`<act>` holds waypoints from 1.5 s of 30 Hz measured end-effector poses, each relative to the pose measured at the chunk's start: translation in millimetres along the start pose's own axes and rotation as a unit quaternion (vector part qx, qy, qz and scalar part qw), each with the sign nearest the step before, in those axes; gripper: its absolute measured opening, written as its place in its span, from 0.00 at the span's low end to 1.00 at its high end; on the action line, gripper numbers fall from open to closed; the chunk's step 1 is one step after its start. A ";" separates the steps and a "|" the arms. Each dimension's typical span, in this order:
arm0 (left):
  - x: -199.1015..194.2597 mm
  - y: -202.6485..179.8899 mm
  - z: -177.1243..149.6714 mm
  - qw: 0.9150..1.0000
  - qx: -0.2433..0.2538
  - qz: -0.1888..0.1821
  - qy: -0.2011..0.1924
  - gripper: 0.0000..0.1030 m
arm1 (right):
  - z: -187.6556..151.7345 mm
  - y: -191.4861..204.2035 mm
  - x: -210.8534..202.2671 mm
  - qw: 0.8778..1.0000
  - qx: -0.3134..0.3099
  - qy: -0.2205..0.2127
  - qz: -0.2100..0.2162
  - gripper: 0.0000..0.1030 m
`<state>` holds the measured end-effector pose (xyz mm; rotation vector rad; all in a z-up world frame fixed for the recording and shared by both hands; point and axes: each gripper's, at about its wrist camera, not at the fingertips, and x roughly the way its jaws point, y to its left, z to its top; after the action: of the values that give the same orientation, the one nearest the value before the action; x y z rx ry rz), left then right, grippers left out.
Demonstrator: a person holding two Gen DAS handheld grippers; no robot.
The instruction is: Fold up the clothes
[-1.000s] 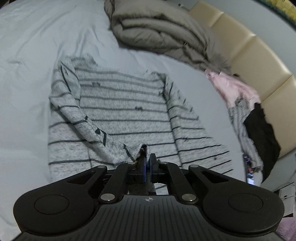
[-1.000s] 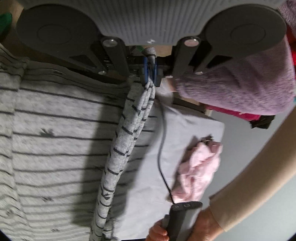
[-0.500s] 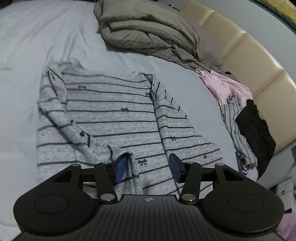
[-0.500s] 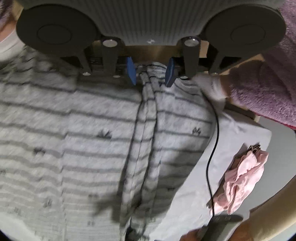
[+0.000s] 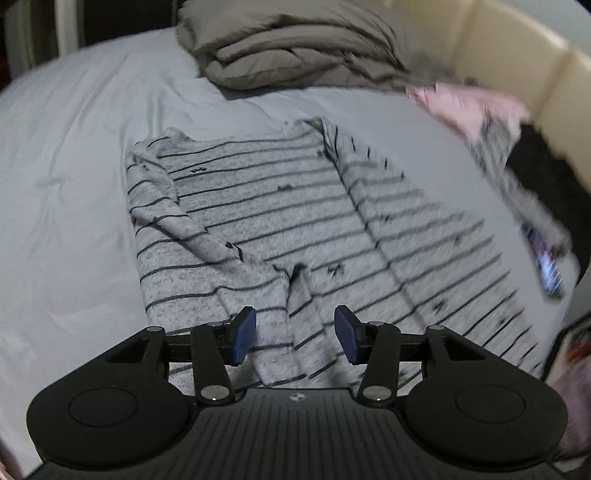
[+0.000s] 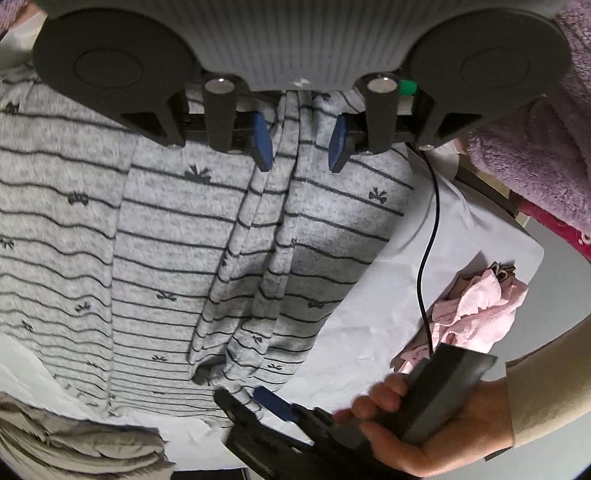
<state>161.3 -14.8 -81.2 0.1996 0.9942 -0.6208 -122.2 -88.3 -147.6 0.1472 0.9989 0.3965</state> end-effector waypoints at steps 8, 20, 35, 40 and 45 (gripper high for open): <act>33.0 -8.2 7.4 0.999 0.004 0.031 0.032 0.03 | 2.5 5.3 7.5 1.000 -0.025 -0.008 -0.005 0.31; 43.3 -1.4 21.3 0.998 -0.061 -0.031 0.017 0.01 | 4.4 -10.4 -4.6 1.000 0.029 -0.003 -0.012 0.04; 17.7 -27.3 27.8 0.999 -0.036 -0.005 0.015 0.43 | 1.2 -44.0 -36.2 0.997 0.041 -0.004 -0.068 0.37; -1.6 -56.3 33.7 0.999 -0.022 -0.029 0.014 0.43 | 2.6 -86.2 -69.6 0.990 0.081 -0.020 -0.109 0.37; -0.7 -100.0 44.7 0.998 -0.003 -0.057 0.025 0.43 | -10.2 -131.0 -95.4 0.985 0.099 0.006 -0.140 0.39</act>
<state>136.0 -114.8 -44.5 0.1542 1.0614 -0.7197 -142.7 -246.6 -117.1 0.1817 1.0532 0.0406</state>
